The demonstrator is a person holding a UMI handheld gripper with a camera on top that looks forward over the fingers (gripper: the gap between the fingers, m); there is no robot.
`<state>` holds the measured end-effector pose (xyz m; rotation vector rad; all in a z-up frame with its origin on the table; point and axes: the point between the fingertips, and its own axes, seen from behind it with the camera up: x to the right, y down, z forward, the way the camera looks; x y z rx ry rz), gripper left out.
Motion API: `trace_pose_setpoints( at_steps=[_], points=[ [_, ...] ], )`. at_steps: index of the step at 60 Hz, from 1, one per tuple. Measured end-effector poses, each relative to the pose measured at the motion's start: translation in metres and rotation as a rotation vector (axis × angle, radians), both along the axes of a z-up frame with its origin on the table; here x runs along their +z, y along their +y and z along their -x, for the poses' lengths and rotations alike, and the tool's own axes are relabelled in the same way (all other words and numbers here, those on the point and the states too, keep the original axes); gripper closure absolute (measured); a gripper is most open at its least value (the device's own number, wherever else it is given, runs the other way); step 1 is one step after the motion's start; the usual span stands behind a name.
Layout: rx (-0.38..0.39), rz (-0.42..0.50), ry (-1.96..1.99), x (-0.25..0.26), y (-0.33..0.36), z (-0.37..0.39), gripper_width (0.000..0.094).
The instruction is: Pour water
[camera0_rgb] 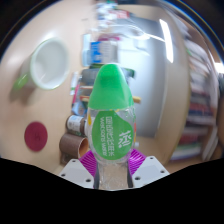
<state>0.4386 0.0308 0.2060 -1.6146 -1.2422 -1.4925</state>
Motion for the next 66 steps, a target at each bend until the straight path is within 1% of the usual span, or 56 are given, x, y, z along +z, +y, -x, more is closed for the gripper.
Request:
trace_pose_setpoints(
  at_steps=[2, 5, 9, 10, 12, 19, 33, 36, 40, 42, 43, 45, 47, 48, 49, 50, 52, 54, 59, 60, 63, 66],
  points=[
    [0.031, 0.039, -0.090, -0.011, 0.003, 0.014, 0.0552],
    [0.071, 0.087, -0.228, -0.011, 0.010, 0.022, 0.0554],
    [0.098, 0.112, -0.390, -0.002, 0.019, 0.028, 0.0553],
    [0.117, 0.134, -0.426, 0.003, 0.024, 0.023, 0.0554],
    [0.117, 0.136, -0.489, 0.003, 0.024, 0.032, 0.0552],
    [0.179, 0.182, -0.630, 0.006, 0.034, 0.051, 0.0550],
    [0.166, 0.203, -0.668, 0.006, 0.039, 0.058, 0.0549],
    [0.151, 0.165, -0.621, 0.013, 0.041, 0.056, 0.0548],
    [0.127, 0.070, -0.425, 0.026, 0.045, 0.056, 0.0549],
    [0.090, -0.022, -0.279, 0.037, 0.042, 0.055, 0.0548],
    [0.080, -0.045, -0.195, 0.048, 0.044, 0.053, 0.0548],
    [0.052, -0.133, 0.009, 0.059, 0.044, 0.050, 0.0547],
    [0.017, -0.235, 0.206, 0.074, 0.042, 0.044, 0.0548],
    [-0.002, -0.302, 0.309, 0.076, 0.038, 0.043, 0.0548],
    [-0.015, -0.345, 0.408, 0.081, 0.036, 0.040, 0.0546],
    [-0.021, -0.360, 0.499, 0.089, 0.036, 0.038, 0.0546],
    [-0.038, -0.424, 0.710, 0.090, 0.033, 0.037, 0.0548],
    [-0.050, -0.484, 0.918, 0.077, 0.027, 0.040, 0.0547],
    [-0.060, -0.521, 1.314, 0.044, 0.016, 0.046, 0.0546],
    [-0.056, -0.498, 1.362, 0.048, 0.016, 0.043, 0.0547],
    [-0.045, -0.504, 1.481, 0.032, 0.006, 0.040, 0.0531],
    [-0.036, -0.490, 1.542, 0.014, 0.003, 0.038, 0.0524]
  ],
)
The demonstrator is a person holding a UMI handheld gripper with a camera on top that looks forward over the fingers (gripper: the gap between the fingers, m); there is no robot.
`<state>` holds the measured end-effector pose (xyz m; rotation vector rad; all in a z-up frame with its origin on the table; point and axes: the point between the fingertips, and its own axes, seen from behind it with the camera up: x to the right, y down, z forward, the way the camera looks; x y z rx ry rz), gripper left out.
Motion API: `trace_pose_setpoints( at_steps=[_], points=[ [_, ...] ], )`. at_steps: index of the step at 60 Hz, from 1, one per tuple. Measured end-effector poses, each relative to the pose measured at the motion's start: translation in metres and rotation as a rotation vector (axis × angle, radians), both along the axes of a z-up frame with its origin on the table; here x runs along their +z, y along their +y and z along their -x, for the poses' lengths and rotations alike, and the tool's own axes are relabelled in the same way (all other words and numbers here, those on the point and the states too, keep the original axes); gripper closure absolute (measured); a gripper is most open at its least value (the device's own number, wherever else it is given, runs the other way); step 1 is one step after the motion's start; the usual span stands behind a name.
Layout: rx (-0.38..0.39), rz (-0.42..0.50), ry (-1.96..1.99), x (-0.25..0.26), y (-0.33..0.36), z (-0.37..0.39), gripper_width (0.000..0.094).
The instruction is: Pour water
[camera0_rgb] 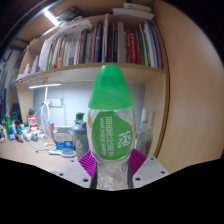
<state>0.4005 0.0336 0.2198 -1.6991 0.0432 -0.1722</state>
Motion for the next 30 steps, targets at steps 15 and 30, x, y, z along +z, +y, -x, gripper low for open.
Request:
trace_pose_setpoints(
  at_steps=[15, 30],
  points=[
    [0.112, 0.053, 0.128, -0.109, -0.003, 0.009, 0.0472],
    [0.104, 0.097, 0.141, -0.152, -0.012, -0.001, 0.0460]
  ],
)
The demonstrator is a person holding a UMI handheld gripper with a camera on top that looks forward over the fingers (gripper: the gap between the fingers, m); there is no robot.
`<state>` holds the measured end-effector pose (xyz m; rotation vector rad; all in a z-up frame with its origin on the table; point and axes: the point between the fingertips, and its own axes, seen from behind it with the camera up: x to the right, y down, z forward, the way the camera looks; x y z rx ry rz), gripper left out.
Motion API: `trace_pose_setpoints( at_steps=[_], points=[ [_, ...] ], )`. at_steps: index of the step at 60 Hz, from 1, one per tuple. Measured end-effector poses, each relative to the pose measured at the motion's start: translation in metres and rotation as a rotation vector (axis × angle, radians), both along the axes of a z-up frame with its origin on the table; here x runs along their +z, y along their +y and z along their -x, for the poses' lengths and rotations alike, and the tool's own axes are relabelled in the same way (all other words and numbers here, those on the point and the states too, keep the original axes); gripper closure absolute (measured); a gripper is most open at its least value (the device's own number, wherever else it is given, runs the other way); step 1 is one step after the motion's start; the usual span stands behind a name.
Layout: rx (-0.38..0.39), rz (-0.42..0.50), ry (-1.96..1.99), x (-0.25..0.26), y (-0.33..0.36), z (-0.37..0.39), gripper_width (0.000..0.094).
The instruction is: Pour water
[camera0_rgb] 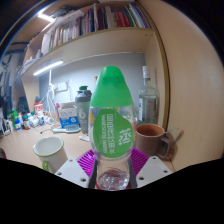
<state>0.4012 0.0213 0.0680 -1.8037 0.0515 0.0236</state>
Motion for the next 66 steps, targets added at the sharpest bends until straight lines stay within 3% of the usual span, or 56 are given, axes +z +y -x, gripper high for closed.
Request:
trace_pose_setpoints(
  at_steps=[11, 20, 22, 27, 46, 66],
  points=[
    [0.015, -0.028, -0.044, -0.001, -0.003, 0.003, 0.0434],
    [0.004, 0.031, -0.040, -0.008, -0.003, 0.001, 0.0384],
    [-0.004, 0.067, -0.046, -0.012, -0.006, -0.001, 0.0326],
    [-0.028, 0.154, -0.060, -0.022, -0.018, -0.005, 0.0080],
    [-0.087, 0.217, -0.020, 0.015, -0.144, 0.037, 0.0095],
    [-0.073, 0.239, 0.007, 0.093, -0.318, 0.167, 0.0087]
  ],
)
